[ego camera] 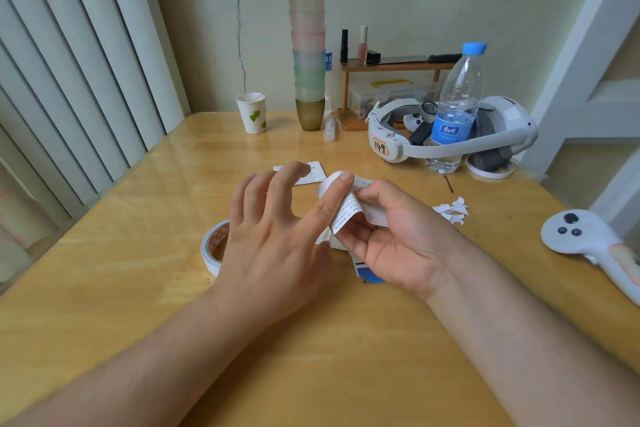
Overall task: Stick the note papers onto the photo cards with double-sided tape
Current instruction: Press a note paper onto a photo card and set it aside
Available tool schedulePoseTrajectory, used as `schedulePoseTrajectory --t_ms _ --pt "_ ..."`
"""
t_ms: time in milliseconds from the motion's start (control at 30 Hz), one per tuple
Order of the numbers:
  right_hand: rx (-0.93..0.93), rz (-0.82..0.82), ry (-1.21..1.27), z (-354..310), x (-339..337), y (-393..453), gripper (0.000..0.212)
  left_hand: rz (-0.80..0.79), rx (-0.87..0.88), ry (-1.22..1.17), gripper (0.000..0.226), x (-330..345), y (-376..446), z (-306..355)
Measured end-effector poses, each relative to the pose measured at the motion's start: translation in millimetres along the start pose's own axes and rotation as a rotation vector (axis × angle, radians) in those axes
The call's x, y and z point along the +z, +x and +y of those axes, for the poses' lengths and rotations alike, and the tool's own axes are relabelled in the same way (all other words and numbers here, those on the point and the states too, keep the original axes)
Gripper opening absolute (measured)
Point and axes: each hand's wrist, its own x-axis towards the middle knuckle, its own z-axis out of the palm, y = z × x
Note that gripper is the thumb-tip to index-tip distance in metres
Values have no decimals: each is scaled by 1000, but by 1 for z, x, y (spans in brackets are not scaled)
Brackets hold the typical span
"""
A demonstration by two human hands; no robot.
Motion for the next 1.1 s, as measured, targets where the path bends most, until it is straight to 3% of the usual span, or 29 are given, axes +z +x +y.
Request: schedulePoseTrajectory --t_ms 300,433,567,667,733,800,900,1033,1100 --pt "-15 30 -12 3 -2 2 13 -19 -48 50 93 1 -2 4" --pt "-48 63 -96 2 -8 6 16 14 -96 -36 98 -4 2 -2" --pt "-152 22 -277 -7 -10 5 22 -16 -275 -519 80 -6 -2 -7" --pt "-225 30 -415 -12 -12 3 18 7 -718 -1111 59 -4 6 -12" --pt "-247 49 -479 -13 -13 2 9 -29 -1022 -1607 59 -5 14 -14" --pt "-263 69 -555 -12 -13 3 6 -161 -1131 -1883 50 -12 17 -12" --pt "-317 115 -716 -9 -15 7 8 -329 -1061 -1898 28 -16 18 -7" --pt "-343 121 -798 -7 -17 8 8 -340 -1012 -1710 19 -15 17 2" --pt "-315 92 -801 -9 -17 8 8 -325 -1032 -1668 26 -15 17 5"
